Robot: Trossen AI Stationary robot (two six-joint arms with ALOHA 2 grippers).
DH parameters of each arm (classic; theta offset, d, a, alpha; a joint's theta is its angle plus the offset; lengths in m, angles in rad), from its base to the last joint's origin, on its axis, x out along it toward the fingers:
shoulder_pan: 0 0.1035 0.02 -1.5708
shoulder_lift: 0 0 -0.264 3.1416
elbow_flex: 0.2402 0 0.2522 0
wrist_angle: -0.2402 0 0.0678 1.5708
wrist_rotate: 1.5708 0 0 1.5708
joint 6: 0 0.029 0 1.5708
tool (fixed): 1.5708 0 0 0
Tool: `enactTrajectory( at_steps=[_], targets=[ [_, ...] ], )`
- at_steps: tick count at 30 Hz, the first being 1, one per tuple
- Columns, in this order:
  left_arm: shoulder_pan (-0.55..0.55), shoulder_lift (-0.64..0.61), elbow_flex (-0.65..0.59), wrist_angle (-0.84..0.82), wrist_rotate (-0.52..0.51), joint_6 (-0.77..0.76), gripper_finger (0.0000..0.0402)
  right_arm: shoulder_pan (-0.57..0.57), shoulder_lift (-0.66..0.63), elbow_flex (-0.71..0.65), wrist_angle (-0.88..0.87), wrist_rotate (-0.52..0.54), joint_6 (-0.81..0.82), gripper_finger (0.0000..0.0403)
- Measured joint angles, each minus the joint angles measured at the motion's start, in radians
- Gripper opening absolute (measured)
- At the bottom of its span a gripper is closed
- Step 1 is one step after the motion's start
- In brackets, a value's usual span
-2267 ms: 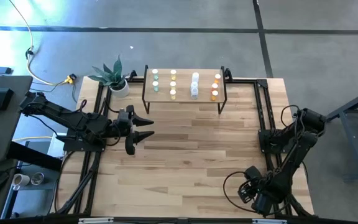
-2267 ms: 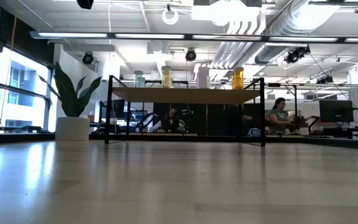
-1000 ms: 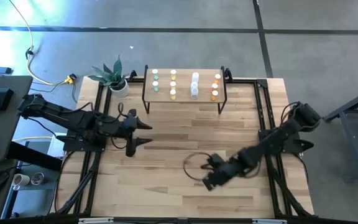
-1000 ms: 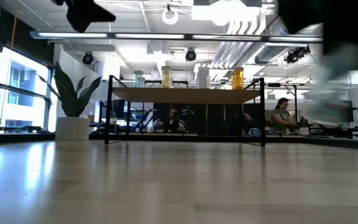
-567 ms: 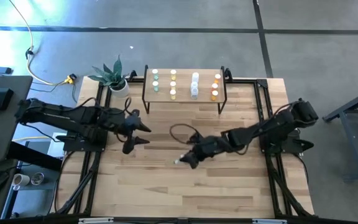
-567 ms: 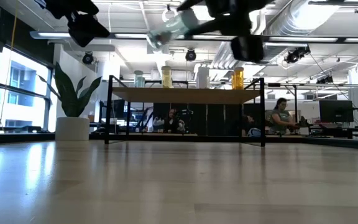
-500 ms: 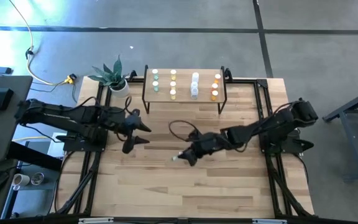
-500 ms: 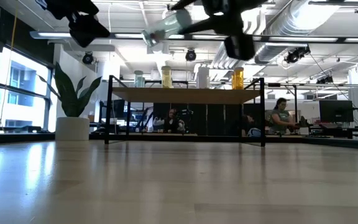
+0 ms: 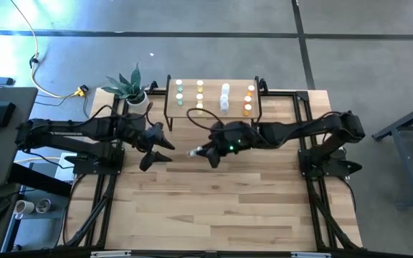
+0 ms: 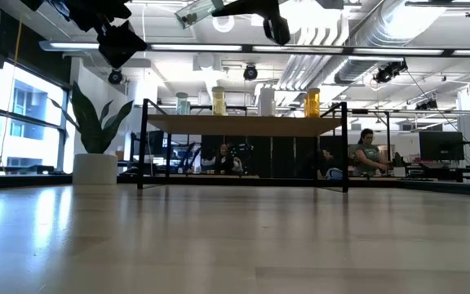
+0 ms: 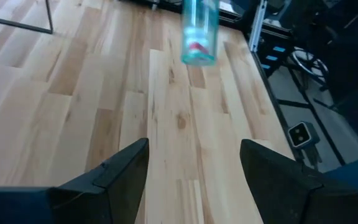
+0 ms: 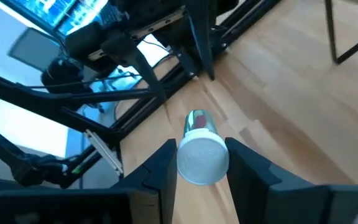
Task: Pick and place medicine bottles onto shelf by color
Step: Put the blue pill bottle aligned with the other blue pill bottle on the shelf
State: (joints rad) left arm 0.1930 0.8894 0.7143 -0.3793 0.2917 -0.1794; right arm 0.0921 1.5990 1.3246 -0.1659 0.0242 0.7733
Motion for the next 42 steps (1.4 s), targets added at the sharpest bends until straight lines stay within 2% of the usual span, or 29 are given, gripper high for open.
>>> enactTrajectory(
  at_steps=[8,18,25,42],
  targets=[
    [0.043,0.001,0.000,0.012,0.027,0.006,0.0241,-0.073,0.016,0.104,-0.094,-0.067,-0.107,0.0105],
    [0.086,0.070,0.000,0.024,0.035,0.000,0.0241,-0.127,0.158,0.226,-0.120,-0.215,-0.200,0.0105],
    [0.108,0.136,0.000,0.037,0.178,0.004,0.0241,-0.127,0.236,0.297,-0.202,-0.226,-0.231,0.0105],
    [0.081,0.180,0.000,0.145,0.211,-0.009,0.0231,-0.097,0.268,0.298,-0.162,-0.238,-0.179,0.0105]
  ],
)
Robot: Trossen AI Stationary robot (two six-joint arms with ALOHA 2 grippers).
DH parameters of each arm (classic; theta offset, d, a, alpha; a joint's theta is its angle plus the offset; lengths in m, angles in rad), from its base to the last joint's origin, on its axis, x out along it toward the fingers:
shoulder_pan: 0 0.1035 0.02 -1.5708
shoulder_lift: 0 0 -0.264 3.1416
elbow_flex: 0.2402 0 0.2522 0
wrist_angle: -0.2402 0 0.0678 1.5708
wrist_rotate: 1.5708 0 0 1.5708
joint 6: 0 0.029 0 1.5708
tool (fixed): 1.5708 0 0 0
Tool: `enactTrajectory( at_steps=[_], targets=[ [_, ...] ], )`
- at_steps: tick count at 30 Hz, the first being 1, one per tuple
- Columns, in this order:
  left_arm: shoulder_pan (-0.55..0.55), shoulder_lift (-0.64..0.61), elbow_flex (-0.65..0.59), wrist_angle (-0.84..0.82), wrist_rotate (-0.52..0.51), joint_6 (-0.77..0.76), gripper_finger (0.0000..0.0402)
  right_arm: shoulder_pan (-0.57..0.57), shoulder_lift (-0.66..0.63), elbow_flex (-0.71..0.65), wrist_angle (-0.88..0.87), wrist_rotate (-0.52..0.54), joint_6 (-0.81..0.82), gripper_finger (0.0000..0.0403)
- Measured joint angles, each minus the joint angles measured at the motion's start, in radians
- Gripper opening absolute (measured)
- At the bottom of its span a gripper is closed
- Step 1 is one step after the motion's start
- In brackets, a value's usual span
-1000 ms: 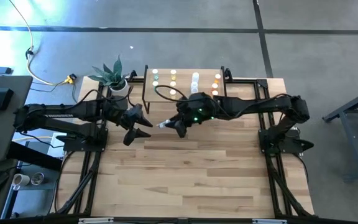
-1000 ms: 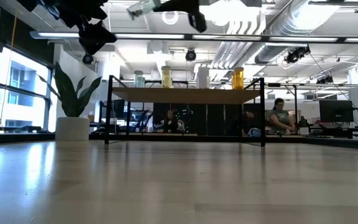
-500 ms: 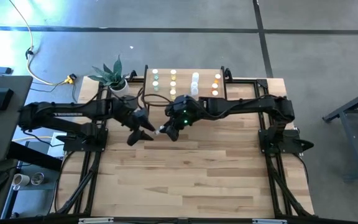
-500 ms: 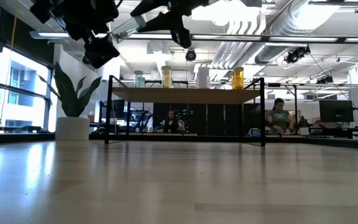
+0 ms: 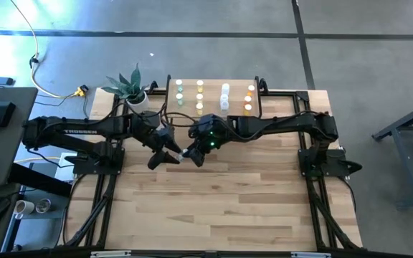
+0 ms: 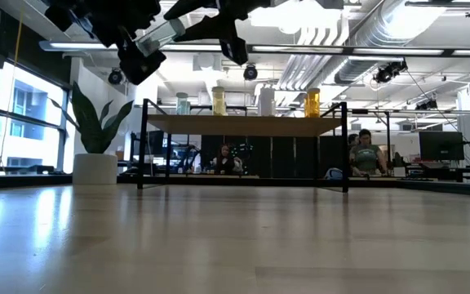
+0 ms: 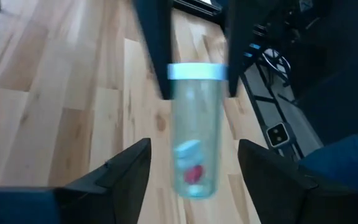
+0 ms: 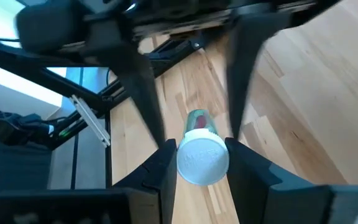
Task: Pick and place medicine bottles onto shelf by color
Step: Put the blue pill bottle aligned with the other blue pill bottle on the shelf
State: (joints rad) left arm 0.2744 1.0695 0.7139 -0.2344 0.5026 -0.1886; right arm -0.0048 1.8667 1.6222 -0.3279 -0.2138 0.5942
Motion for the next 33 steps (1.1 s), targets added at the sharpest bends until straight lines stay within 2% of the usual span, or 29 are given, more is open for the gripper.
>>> enactTrajectory(
  at_steps=[11,19,33],
  targets=[
    [-0.034,0.000,0.000,0.014,-0.011,-0.006,0.0147,0.006,0.000,0.000,0.003,-0.008,0.017,0.0105],
    [-0.034,0.000,0.000,0.052,-0.013,-0.021,0.0101,0.008,0.000,0.000,0.003,-0.012,0.017,0.0105],
    [-0.034,0.000,0.000,0.052,-0.013,-0.018,0.0093,0.008,0.000,0.000,0.002,-0.011,-0.008,0.0110]
  ],
)
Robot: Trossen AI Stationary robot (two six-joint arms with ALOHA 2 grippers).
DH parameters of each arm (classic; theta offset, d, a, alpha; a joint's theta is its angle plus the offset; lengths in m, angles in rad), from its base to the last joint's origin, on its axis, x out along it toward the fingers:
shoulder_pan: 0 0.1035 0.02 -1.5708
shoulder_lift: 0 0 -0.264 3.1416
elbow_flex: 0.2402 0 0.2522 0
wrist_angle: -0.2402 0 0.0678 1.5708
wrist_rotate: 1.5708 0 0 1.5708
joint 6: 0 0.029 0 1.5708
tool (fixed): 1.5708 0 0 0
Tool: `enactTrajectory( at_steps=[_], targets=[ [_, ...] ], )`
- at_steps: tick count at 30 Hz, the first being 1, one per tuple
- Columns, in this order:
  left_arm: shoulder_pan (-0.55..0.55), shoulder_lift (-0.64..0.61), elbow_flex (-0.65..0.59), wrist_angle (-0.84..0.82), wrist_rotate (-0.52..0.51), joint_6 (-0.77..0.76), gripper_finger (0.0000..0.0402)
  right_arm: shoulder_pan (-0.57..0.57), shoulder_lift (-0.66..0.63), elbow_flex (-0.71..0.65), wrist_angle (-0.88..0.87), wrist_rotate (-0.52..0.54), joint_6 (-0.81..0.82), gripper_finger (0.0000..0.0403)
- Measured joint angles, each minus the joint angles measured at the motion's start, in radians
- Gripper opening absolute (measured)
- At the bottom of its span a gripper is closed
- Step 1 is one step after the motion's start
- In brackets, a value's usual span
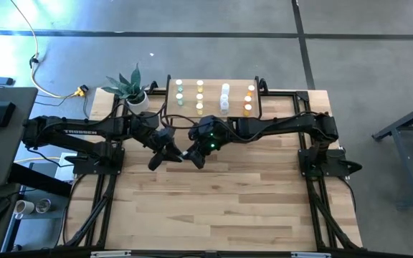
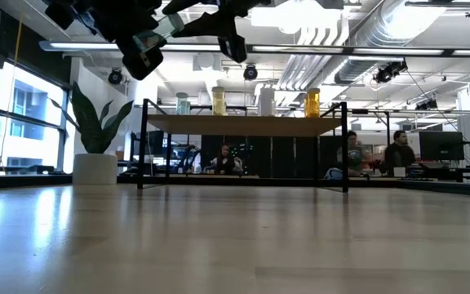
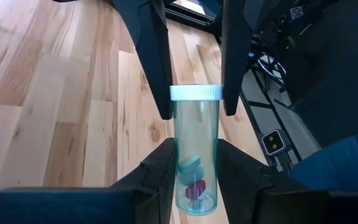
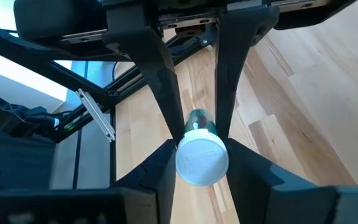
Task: Pick and place medicine bottles onto shelf by color
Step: Put the blue pill bottle aligned with the other blue pill bottle on the shelf
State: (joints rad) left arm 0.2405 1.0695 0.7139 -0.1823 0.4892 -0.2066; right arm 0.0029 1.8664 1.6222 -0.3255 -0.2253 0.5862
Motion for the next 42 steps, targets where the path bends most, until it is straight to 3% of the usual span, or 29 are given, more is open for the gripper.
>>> enactTrajectory(
  at_steps=[10,18,30,36,42],
  targets=[
    [0.001,-0.001,0.000,0.003,-0.030,0.000,0.0093,-0.036,-0.007,0.000,0.000,-0.018,-0.012,0.0175],
    [0.001,-0.002,0.000,0.007,-0.154,0.001,0.0093,-0.104,-0.071,0.000,-0.010,-0.014,-0.101,0.0183],
    [0.001,-0.004,0.000,0.146,-0.494,0.034,0.0093,-0.203,-0.160,0.000,0.022,-0.015,-0.314,0.0183],
    [0.001,-0.004,0.000,0.262,-0.707,0.073,0.0093,-0.240,-0.170,0.000,0.157,-0.016,-0.416,0.0183],
    [0.001,-0.037,0.000,0.251,-0.914,0.064,0.0092,-0.275,-0.170,0.000,0.284,-0.018,-0.480,0.0183]
  ],
)
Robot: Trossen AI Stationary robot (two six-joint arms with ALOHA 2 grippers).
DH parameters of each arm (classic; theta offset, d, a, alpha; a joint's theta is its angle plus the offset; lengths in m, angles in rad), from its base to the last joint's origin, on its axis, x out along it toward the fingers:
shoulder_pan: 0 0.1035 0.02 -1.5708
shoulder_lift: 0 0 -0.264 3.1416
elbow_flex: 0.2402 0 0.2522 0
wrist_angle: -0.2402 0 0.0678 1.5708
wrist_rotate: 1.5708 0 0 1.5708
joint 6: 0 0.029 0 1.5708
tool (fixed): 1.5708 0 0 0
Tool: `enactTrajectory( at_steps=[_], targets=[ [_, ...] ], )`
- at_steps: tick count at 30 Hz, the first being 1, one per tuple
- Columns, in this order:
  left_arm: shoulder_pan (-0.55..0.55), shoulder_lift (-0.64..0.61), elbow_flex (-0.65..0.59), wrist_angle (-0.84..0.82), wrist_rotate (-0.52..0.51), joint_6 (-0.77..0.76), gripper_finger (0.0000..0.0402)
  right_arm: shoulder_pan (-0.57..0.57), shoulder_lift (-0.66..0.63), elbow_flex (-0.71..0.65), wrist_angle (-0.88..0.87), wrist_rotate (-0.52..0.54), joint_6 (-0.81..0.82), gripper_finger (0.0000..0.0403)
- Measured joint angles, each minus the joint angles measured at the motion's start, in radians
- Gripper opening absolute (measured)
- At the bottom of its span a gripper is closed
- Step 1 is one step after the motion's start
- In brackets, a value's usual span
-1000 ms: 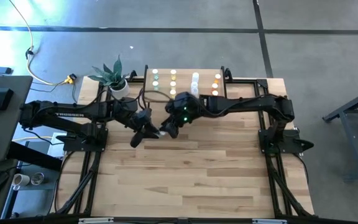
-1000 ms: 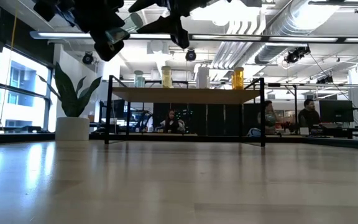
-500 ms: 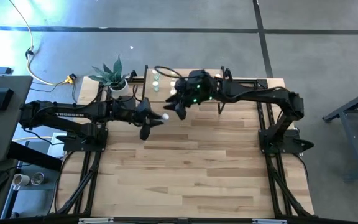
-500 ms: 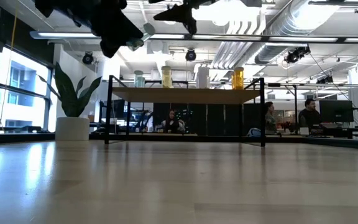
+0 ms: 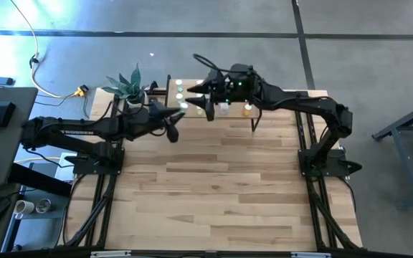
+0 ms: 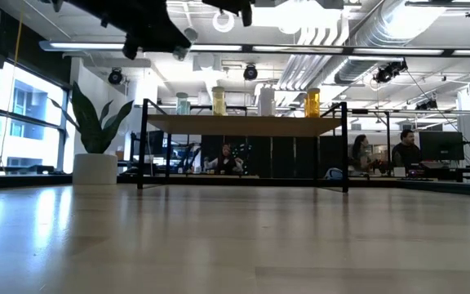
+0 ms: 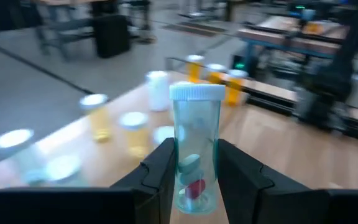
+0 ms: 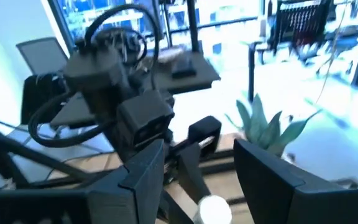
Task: Pick and place medicine bottles onto shelf by color
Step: Put the blue pill bottle aligned with the other blue pill bottle on the shelf
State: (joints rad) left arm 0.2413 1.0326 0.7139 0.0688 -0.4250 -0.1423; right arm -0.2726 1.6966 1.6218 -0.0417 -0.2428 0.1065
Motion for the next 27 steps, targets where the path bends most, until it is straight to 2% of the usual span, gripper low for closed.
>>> enactTrajectory(
  at_steps=[5,10,15,21,27],
  targets=[
    [0.000,-0.077,-0.060,0.001,-0.114,-0.050,0.0092,-0.022,0.001,0.000,0.090,0.000,-0.039,0.0183],
    [0.000,-0.145,-0.129,0.095,-0.114,-0.022,0.0092,-0.036,0.012,0.000,0.181,0.000,-0.050,0.0183],
    [0.001,-0.154,-0.192,0.218,-0.114,-0.012,0.0092,-0.042,0.018,0.000,0.228,-0.002,-0.061,0.0183],
    [0.002,-0.155,-0.279,0.431,-0.054,-0.019,0.0092,-0.044,0.018,0.000,0.192,-0.002,-0.058,0.0183],
    [0.002,-0.155,-0.307,0.588,0.055,-0.064,0.0092,-0.035,0.018,0.000,0.021,-0.017,-0.053,0.0183]
  ],
)
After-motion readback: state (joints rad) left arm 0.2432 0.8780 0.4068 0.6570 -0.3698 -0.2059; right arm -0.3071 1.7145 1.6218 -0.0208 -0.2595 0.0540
